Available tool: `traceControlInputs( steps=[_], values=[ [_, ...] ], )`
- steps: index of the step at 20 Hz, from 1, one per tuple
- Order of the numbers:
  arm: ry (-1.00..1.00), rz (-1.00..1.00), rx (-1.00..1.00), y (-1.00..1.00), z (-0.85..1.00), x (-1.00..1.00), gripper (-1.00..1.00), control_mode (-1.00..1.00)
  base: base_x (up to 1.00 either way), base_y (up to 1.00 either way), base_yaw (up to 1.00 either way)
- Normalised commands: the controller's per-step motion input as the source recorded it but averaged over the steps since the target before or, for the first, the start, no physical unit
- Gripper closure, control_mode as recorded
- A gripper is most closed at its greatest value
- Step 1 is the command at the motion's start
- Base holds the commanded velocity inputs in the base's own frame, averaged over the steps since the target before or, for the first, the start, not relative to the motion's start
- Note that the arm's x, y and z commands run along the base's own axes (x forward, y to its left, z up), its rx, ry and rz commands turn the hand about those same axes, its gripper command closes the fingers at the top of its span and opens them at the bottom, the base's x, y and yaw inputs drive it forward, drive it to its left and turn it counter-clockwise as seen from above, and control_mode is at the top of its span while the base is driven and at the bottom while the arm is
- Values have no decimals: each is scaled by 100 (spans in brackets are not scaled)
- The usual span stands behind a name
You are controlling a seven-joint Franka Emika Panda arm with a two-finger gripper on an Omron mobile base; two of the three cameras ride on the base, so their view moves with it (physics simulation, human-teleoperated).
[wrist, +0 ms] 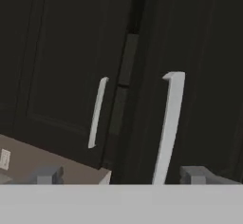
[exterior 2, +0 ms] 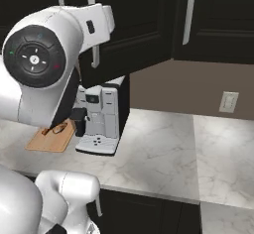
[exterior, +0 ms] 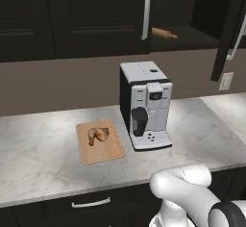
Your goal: Open the cabinet, retrieve the rolling pin, and place it next to the meat on the cutting board to prepare for tenderizing.
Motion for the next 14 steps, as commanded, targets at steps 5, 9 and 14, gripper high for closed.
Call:
traceControlInputs(
  steps=[5,9,14],
  values=[
    [-4,-4,-24,92,0,-55,-100,-100,0,0,0],
    [0,-14,-31,100,-7,-9,-100,-100,0,0,0],
    [0,-34,-32,61,-25,37,-100,-100,0,0,0]
  ],
)
